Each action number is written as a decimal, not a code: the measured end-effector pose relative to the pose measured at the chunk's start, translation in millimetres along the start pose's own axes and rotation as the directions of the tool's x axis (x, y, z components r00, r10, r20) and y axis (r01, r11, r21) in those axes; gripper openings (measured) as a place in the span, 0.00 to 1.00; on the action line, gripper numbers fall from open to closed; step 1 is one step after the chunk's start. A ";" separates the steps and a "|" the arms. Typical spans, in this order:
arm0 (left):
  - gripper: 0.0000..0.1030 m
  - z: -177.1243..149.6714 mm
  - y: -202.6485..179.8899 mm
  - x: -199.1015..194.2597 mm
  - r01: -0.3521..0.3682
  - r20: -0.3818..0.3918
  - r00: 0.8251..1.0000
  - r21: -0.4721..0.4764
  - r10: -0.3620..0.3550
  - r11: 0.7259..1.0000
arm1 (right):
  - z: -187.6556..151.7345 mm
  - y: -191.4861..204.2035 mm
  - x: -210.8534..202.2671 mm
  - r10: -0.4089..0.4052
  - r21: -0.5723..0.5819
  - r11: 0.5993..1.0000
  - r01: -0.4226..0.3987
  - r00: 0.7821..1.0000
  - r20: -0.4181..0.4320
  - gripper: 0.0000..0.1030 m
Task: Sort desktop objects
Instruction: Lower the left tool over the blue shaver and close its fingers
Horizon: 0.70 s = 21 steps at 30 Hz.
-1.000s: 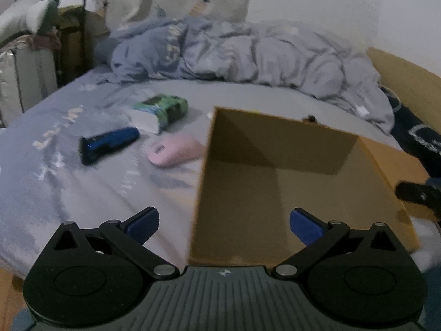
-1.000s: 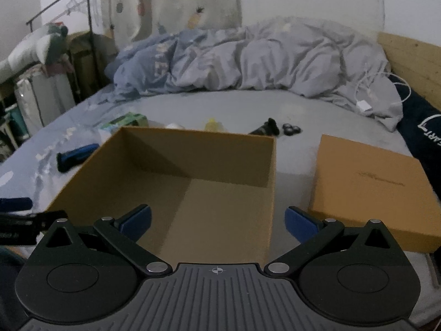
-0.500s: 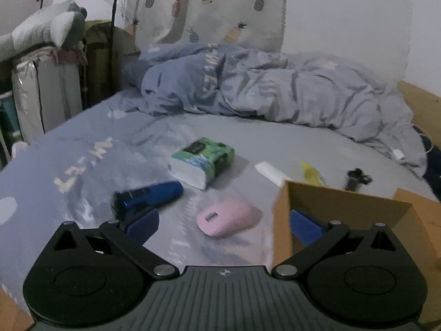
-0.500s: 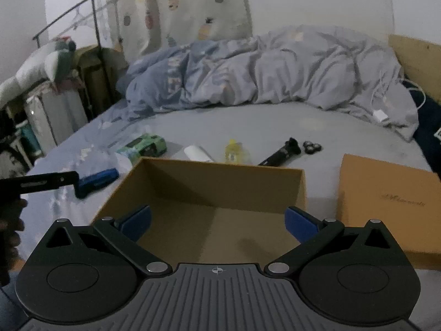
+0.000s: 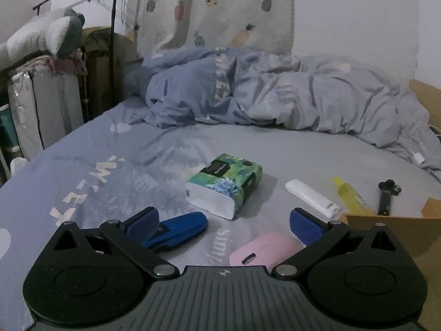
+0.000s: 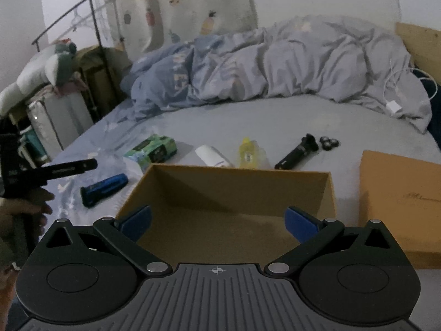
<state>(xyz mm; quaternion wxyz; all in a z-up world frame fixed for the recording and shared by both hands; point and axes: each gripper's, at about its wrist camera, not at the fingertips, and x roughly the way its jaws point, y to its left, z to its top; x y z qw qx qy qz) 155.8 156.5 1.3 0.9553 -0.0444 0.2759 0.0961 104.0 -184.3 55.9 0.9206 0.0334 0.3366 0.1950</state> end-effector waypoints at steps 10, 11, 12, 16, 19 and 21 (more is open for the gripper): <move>1.00 -0.5 20.8 37.5 0.065 -0.049 0.997 0.090 -0.061 0.994 | 6.1 17.3 15.3 0.017 -0.014 1.000 -0.017 1.000 -0.004 1.00; 1.00 -1.1 23.2 41.1 0.068 -0.053 0.997 0.096 -0.063 0.993 | 5.6 18.2 16.6 0.019 -0.008 1.000 -0.019 1.000 -0.007 1.00; 1.00 -1.9 25.6 44.9 0.067 -0.058 0.996 0.102 -0.061 0.993 | 5.2 19.1 17.9 0.022 -0.003 1.000 -0.022 1.000 -0.011 1.00; 0.96 -5.8 38.5 65.2 0.062 -0.090 0.995 0.113 -0.052 0.992 | 3.3 22.7 23.2 0.032 0.020 0.999 -0.031 0.999 -0.025 1.00; 0.94 -9.4 46.5 77.9 0.061 -0.112 0.993 0.124 -0.047 0.990 | 0.2 26.9 26.0 0.029 0.024 0.999 -0.028 0.999 -0.037 1.00; 0.94 -12.8 50.9 85.9 0.057 -0.126 0.991 0.131 -0.041 0.990 | -1.9 29.1 29.6 0.031 0.025 0.999 -0.029 0.998 -0.050 1.00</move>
